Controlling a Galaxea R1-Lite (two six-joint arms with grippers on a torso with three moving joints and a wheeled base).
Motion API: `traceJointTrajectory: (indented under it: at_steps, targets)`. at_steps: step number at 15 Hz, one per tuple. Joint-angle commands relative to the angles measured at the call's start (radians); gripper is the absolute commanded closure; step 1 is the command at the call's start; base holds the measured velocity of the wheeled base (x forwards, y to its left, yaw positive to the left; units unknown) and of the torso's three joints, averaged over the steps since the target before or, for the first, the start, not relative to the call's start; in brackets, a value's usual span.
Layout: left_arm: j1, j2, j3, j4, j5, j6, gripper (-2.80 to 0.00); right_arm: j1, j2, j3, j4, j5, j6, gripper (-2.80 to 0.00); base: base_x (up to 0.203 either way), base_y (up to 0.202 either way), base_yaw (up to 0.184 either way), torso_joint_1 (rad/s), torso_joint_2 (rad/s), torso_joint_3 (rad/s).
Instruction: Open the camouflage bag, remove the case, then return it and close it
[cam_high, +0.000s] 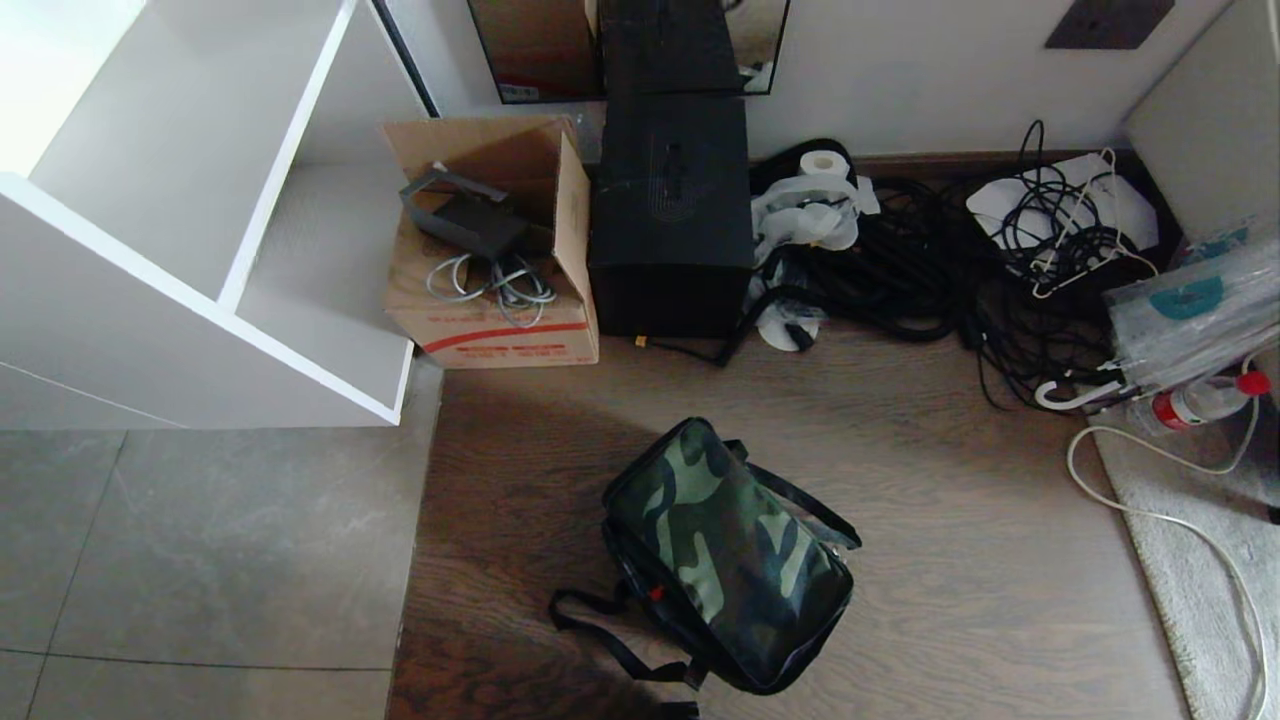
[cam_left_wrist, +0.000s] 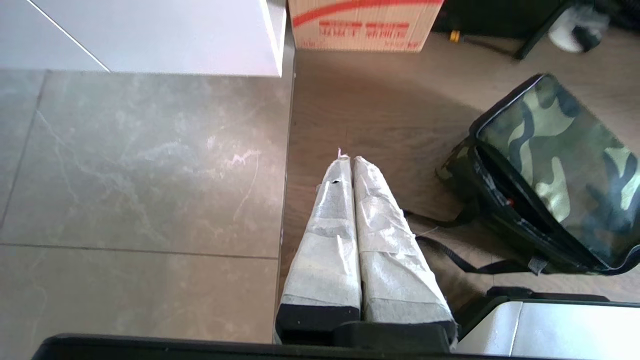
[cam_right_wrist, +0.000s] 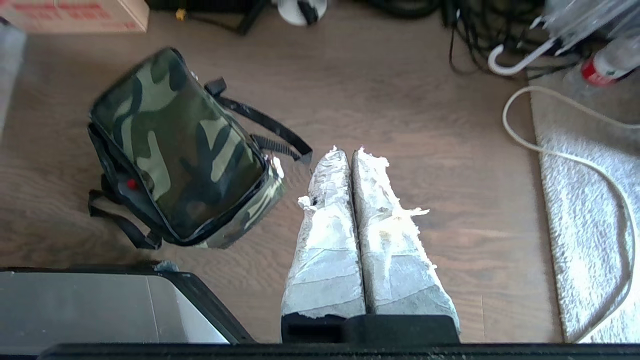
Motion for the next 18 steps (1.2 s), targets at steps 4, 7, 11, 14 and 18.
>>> traceJointTrajectory:
  at_steps: [4,7,11,14,18]
  targets:
    - [0.0,0.001,0.0,0.0,0.0,0.0,0.0,0.0,0.003,0.002,-0.001,0.001,-0.001,0.0,0.0,0.0,0.0,0.001,0.0,0.203]
    - [0.0,0.001,0.0,0.0,0.0,-0.002,0.0,0.0,0.005,0.002,-0.001,0.001,-0.001,0.0,0.0,0.0,0.0,-0.001,0.0,0.202]
    - [0.0,0.0,0.0,0.0,0.0,-0.002,0.0,0.0,0.004,0.002,-0.001,0.001,-0.001,0.0,0.0,0.0,0.0,0.004,0.0,0.208]
    - [0.0,0.002,0.0,0.0,0.0,-0.002,0.0,0.0,0.003,0.002,-0.001,0.001,-0.001,0.0,0.0,0.0,0.0,0.004,0.0,0.201]
    - [0.0,0.0,0.0,0.0,0.0,-0.002,0.0,0.0,0.003,0.001,-0.001,0.001,-0.001,0.0,0.0,0.0,0.0,0.001,0.0,0.199]
